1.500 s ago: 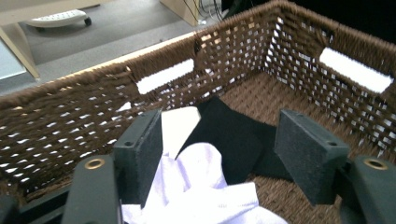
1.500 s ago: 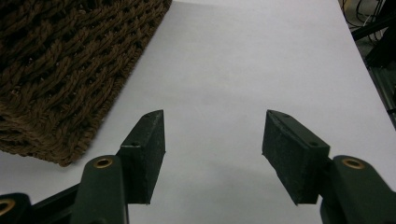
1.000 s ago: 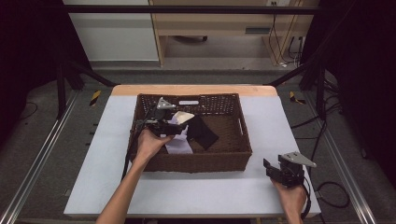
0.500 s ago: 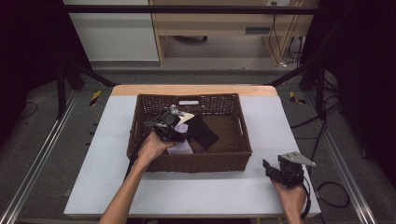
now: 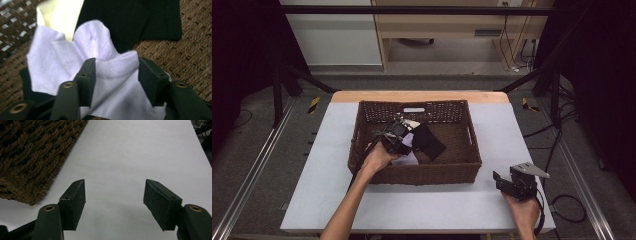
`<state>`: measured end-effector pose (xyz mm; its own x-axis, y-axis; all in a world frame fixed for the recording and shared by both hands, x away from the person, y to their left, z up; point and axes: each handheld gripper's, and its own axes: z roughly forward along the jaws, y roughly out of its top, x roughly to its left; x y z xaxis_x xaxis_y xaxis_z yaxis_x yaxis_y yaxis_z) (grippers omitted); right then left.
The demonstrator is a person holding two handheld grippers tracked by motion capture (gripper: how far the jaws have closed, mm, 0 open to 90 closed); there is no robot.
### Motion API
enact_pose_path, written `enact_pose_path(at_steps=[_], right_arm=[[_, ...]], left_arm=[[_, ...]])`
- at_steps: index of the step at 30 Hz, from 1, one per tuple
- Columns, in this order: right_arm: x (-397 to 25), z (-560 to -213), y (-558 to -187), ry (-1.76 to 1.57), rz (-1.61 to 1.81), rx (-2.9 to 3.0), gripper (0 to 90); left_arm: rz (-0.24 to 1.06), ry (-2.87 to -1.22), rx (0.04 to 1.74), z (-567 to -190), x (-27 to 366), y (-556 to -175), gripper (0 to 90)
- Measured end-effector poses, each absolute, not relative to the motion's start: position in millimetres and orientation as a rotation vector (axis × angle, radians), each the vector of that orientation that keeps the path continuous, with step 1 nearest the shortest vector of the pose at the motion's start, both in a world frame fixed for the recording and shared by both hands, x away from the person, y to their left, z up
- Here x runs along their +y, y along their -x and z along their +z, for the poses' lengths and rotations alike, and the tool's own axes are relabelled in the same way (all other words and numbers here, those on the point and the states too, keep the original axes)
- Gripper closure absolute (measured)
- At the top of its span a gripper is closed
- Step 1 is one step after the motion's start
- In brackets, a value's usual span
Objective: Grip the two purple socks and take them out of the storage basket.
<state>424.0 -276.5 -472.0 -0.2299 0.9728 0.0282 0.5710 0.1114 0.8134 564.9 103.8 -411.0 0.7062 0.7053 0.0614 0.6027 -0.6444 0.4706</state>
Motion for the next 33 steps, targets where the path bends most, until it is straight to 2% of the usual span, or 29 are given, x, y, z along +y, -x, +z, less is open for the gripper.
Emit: enact_pose_path(at_steps=[4, 7, 11, 16, 22, 33], right_arm=[[-277, -472, -424, -1.497, 0.984, 1.863, 34.6], [-277, -472, -423, -1.491, 0.986, 1.861, 34.8], [-278, -472, -423, -1.494, 0.988, 1.858, 35.1], [-280, -473, -422, -1.497, 0.987, 1.854, 35.3], [-281, -473, -423, -1.500, 0.988, 1.850, 35.6], [-282, -473, -423, -1.500, 0.985, 1.842, 35.8]], left_arm=[[0.293, -2.495, 1.041, -412, 105, -567, 72.3], [0.292, -2.485, 1.045, -411, 106, -567, 79.0], [0.340, -2.419, 1.027, -405, 111, -564, 80.3], [0.409, -2.238, 0.999, -393, 121, -556, 80.8], [0.488, -2.137, 0.955, -384, 127, -550, 81.0], [0.560, -1.937, 0.924, -359, 144, -537, 81.6]])
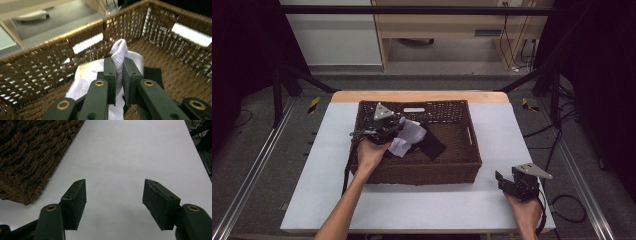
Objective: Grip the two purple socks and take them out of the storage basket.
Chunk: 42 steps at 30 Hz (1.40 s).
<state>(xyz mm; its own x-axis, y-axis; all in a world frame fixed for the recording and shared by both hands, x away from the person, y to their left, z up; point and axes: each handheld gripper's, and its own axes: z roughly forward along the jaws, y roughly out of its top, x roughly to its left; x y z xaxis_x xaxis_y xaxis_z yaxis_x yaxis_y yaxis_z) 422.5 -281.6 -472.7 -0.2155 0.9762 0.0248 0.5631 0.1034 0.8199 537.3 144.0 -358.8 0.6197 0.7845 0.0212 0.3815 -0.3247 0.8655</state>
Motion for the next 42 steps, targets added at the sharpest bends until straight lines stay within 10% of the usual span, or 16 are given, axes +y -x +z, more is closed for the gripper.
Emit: enact_pose_path(at_steps=[42], right_arm=[[-284, -472, -418, -1.494, 0.977, 1.834, 40.0]], left_arm=[[0.529, -1.772, 0.638, -276, 208, -392, 81.6]])
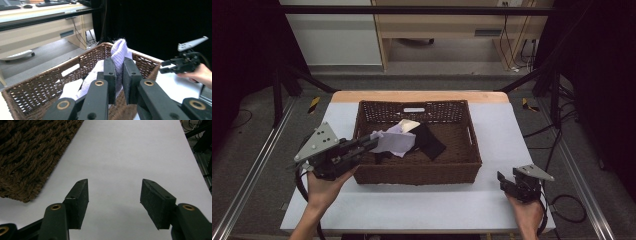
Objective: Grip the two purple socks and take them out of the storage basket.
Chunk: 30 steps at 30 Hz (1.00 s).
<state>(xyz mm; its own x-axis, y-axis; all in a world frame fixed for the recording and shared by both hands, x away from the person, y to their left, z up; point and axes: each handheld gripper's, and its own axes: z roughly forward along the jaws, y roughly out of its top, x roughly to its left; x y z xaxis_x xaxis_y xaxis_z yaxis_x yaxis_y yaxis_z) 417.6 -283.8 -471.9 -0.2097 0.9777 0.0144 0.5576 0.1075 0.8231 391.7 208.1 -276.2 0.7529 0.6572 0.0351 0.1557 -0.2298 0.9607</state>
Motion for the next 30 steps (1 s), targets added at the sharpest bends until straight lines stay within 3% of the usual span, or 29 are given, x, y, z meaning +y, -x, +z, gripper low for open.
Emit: enact_pose_path(at_steps=[17, 30], right_arm=[[-282, -473, -416, -1.490, 0.973, 1.840, 40.2], [-281, -475, -416, -1.487, 0.968, 1.850, 40.1]], left_arm=[[0.426, -1.896, 0.620, -324, 212, -347, 81.6], [0.259, -2.014, 0.754, -395, 206, -363, 81.6]])
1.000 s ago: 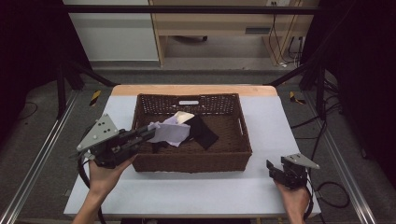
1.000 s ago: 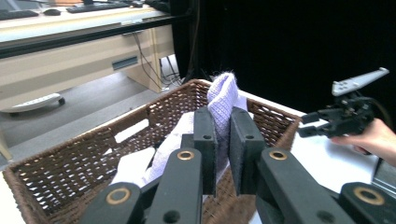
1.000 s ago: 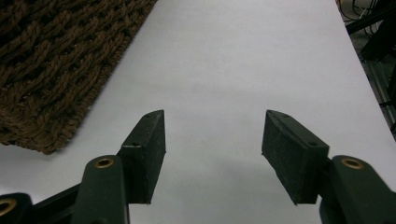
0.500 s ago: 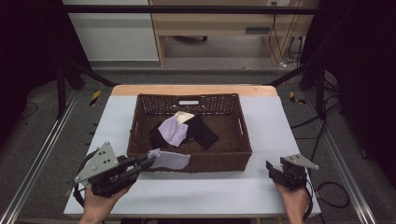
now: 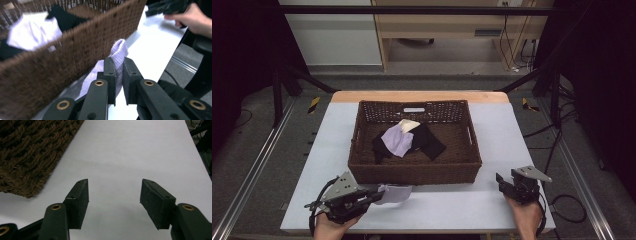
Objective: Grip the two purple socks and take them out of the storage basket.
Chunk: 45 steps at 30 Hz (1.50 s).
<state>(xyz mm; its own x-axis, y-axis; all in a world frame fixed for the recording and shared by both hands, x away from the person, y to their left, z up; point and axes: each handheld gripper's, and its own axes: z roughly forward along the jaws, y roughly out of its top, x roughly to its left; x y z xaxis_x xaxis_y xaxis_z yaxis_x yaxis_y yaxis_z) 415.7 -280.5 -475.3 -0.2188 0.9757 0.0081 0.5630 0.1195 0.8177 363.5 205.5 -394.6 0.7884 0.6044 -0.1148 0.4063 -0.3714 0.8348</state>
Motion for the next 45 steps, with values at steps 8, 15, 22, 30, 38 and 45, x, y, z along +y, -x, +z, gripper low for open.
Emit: enact_pose_path(at_steps=[8, 15, 22, 30, 38, 45], right_arm=[[-279, -477, -416, -1.482, 0.961, 1.864, 39.4], [-280, -477, -417, -1.492, 0.972, 1.855, 38.1], [-280, -477, -417, -1.496, 0.967, 1.854, 37.2], [-280, -476, -417, -1.499, 0.971, 1.854, 37.3], [-280, -475, -417, -1.492, 0.976, 1.848, 37.8], [-280, -474, -417, -1.490, 0.983, 1.845, 38.6]], left_arm=[[0.256, -2.110, 0.791, -428, 188, -368, 81.2], [0.282, -2.168, 0.808, -443, 179, -371, 76.6], [0.333, -2.145, 0.844, -440, 181, -369, 49.3], [0.346, -2.086, 0.871, -428, 190, -367, 37.3], [0.354, -2.061, 0.873, -421, 191, -364, 36.3], [0.406, -1.987, 0.883, -397, 201, -369, 38.3]])
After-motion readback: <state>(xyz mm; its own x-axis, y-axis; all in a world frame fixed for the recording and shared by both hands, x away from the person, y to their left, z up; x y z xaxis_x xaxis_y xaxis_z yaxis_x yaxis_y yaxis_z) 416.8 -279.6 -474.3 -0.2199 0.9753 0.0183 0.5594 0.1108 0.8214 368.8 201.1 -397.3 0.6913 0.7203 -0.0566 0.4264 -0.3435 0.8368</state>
